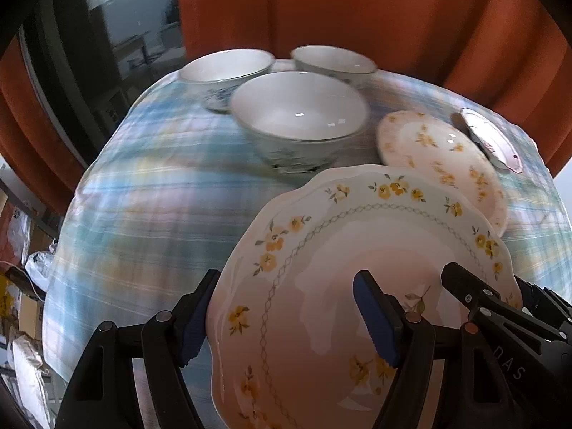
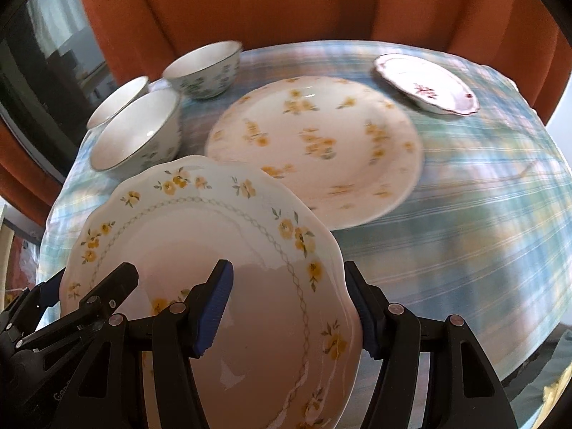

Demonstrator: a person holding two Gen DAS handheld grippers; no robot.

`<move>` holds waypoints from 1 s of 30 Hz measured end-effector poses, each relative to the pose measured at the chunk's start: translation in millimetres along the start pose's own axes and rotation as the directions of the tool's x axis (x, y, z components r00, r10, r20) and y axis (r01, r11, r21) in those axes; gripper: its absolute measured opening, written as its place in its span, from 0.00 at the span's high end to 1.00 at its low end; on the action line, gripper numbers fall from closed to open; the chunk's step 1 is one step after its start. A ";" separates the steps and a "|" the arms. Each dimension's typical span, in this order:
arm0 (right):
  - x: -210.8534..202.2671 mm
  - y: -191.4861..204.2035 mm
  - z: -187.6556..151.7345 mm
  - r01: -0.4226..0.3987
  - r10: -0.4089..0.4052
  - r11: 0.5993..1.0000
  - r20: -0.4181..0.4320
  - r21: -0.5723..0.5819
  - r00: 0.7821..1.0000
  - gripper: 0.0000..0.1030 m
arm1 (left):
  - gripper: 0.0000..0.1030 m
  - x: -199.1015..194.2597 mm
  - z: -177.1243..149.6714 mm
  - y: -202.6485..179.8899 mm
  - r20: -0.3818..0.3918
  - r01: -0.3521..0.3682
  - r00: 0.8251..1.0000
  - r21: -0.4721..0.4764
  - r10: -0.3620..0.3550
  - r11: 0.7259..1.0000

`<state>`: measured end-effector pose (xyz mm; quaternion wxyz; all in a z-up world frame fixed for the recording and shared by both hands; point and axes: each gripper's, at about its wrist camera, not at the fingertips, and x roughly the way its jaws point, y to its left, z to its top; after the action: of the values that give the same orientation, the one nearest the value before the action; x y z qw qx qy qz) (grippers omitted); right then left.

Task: Organize plates and bowls
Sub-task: 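Carry the scalloped plate with the right gripper toward the white bowls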

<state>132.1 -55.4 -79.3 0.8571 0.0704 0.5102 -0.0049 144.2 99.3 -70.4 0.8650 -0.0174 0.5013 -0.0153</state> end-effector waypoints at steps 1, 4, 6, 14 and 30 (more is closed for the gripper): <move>2.6 7.1 -0.7 -0.003 0.003 1.000 -0.005 -0.004 1.000 0.36 | 0.27 1.2 -0.9 5.7 -0.004 -0.003 1.000 -0.004 0.003 1.000; 10.8 22.2 -1.8 -0.008 0.008 1.000 -0.021 -0.013 1.000 0.36 | 0.27 5.9 -4.0 19.9 -0.022 -0.008 1.000 -0.014 0.008 1.000; 16.1 30.5 -3.3 -0.009 0.009 1.000 -0.036 -0.017 0.999 0.36 | 0.27 8.7 -5.9 28.3 -0.035 -0.014 0.999 -0.021 0.013 1.000; 42.8 51.0 -7.5 0.001 -0.006 0.999 -0.111 -0.040 0.994 0.36 | 0.26 27.5 -14.9 49.9 -0.112 0.001 0.994 -0.048 -0.006 0.999; 46.3 61.6 -3.6 0.071 -0.080 0.993 -0.093 -0.096 0.992 0.35 | 0.24 34.2 -16.1 51.7 -0.116 -0.017 0.993 -0.075 0.008 0.997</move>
<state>156.1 8.9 -114.4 0.8329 0.0114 0.5532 -0.0100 147.7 149.2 -110.4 0.8332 -0.0462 0.5510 0.0085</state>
